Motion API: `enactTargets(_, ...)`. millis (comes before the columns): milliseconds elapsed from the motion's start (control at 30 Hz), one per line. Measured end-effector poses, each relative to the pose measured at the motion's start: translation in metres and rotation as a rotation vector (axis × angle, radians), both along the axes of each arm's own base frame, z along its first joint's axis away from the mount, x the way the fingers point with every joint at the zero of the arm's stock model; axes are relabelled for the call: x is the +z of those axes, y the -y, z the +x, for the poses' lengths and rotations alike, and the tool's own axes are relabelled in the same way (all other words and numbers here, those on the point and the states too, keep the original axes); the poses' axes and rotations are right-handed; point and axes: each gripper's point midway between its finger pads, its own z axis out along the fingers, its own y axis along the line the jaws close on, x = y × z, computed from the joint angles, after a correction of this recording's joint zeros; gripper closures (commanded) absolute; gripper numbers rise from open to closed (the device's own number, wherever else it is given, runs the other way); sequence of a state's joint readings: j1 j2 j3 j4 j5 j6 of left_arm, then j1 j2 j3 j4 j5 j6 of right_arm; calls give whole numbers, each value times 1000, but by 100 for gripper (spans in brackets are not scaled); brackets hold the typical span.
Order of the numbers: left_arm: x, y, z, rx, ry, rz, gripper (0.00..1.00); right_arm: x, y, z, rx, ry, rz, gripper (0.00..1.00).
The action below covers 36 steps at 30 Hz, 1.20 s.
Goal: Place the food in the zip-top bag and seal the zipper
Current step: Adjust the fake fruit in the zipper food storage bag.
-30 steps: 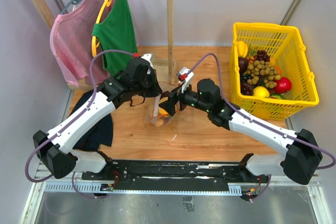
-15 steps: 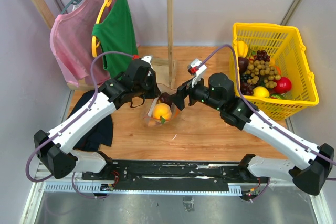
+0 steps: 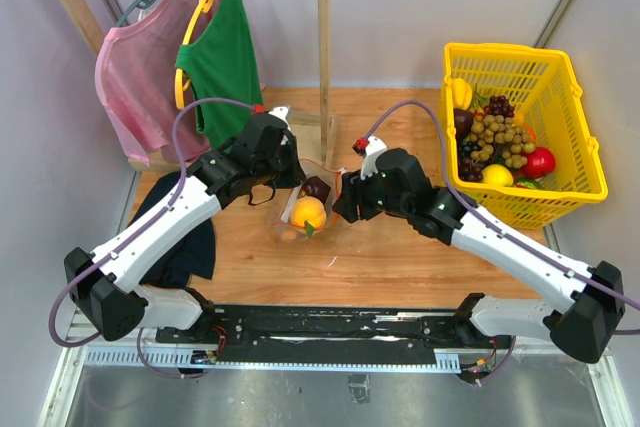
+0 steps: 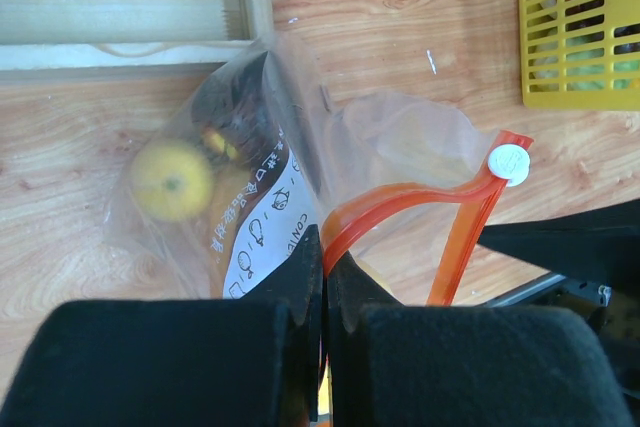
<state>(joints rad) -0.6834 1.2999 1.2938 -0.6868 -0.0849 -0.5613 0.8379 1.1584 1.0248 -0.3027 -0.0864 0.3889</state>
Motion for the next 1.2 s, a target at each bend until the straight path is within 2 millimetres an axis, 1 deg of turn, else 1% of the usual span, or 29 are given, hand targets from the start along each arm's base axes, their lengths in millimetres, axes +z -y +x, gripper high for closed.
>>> enactTargets(67, 0, 0, 0, 0, 0, 0, 100, -15, -6, -3, 5, -57, 1, 53)
enactTargets(167, 0, 0, 0, 0, 1, -1, 100, -25, -14, -4, 12, -103, 14, 58)
enactTargets(267, -2, -1, -1, 0, 0, 0, 100, -28, -20, -3, 15, -121, 35, 73)
enactTargets(300, -2, -1, -1, 0, -1, 1, 100, -28, -22, -3, 16, -123, 39, 82)
enactTargets(367, -1, -1, -1, 1, 1, 1, 100, -28, -23, -3, 18, -125, 41, 96)
enactTargets(400, -1, -2, -1, 4, 3, 2, 100, -28, -23, -3, 18, -126, 41, 99)
enactTargets(500, 0, -5, -1, 14, 10, 11, 100, -26, -22, -3, 23, -120, 34, 99)
enactTargets(600, 0, -10, -1, 27, 14, 25, 100, -19, -22, -2, 28, -106, 32, 99)
enactTargets(900, -5, -32, -5, 74, 11, 110, 100, 21, -15, 5, 32, -14, 11, 99)
enactTargets(1000, -9, -40, -8, 88, -1, 151, 100, 32, -12, 8, 29, 13, -4, 99)
enactTargets(1100, -6, -46, -10, 94, -5, 175, 100, 37, -9, 11, 22, 32, -28, 99)
enactTargets(1200, 4, -47, -9, 98, 13, 175, 100, 34, -8, 13, 22, 34, -48, 99)
